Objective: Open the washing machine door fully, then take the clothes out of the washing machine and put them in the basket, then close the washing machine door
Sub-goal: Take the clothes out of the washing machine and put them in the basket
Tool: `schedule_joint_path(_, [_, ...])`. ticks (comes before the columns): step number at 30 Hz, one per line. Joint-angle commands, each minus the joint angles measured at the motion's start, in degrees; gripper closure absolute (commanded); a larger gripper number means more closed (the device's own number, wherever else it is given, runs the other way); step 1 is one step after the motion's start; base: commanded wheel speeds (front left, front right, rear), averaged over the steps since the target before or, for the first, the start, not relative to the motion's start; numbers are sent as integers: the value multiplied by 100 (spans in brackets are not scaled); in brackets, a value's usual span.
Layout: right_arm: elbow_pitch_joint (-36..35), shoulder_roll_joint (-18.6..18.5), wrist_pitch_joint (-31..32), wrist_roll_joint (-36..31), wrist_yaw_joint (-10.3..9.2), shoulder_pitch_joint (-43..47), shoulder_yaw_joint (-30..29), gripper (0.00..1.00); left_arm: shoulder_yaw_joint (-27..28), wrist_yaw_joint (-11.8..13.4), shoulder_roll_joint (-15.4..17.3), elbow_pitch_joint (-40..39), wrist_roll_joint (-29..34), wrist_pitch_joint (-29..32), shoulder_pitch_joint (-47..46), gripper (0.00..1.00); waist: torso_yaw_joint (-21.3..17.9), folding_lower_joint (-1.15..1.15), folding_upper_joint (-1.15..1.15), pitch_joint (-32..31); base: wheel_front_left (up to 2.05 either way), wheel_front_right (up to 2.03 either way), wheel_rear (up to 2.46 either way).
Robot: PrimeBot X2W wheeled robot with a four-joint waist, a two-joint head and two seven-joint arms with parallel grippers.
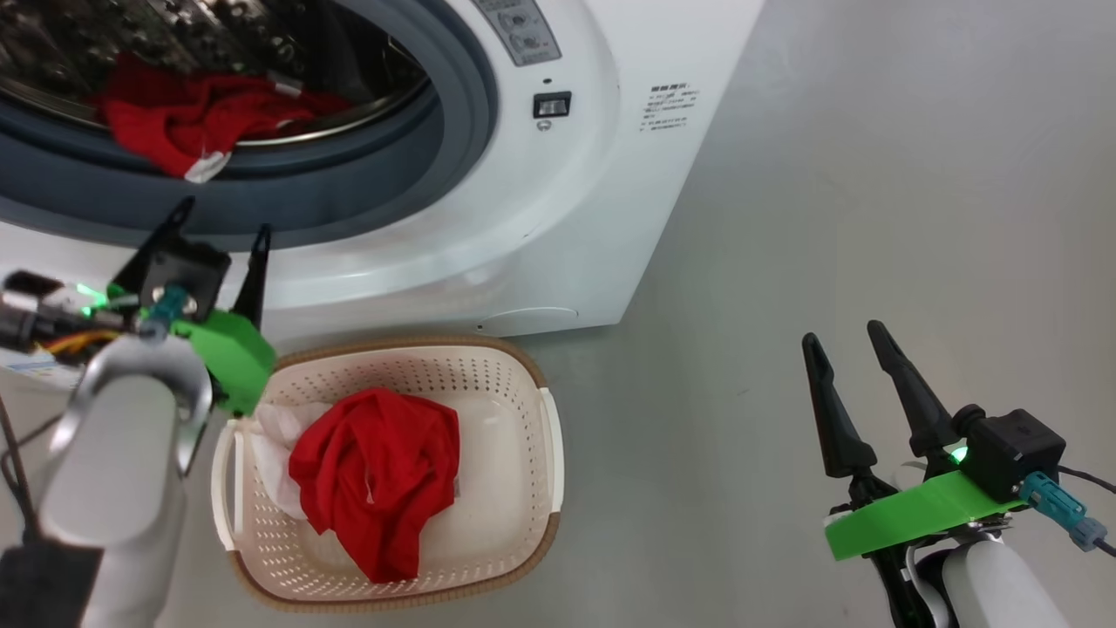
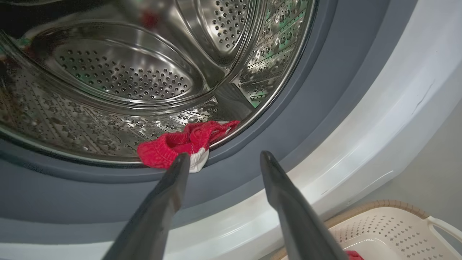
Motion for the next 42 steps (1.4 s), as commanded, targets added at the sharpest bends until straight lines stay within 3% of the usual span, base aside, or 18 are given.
schedule_joint_path(1, [-138,-1,-36,61,35,-148,166,0,114,70,295,7,79,23,-257,0,-42,0,0,63,0,0,0])
schedule_joint_path(19, [-217,-1,-36,269,35,-600,443,0,-305,197,671,2062,444,429,-2210,0,-365,0,0,713,0,0,0])
schedule_joint_path(28, [-271,-1,-36,359,35,-710,559,0,-302,234,919,2497,348,486,-2602,0,-597,0,0,1002,0,0,0])
schedule_joint_path(39, [-310,-1,-36,402,35,-758,552,0,-375,263,985,2649,262,498,-2674,0,-687,0,0,1102,0,0,0])
schedule_joint_path(41, [-312,-1,-36,399,35,-768,546,0,-386,259,986,2666,238,510,-2672,57,-692,0,0,1102,0,0,0])
schedule_joint_path(42, [-314,-1,-36,398,35,-773,544,0,-392,260,986,2674,226,513,-2671,66,-694,0,0,1101,0,0,0])
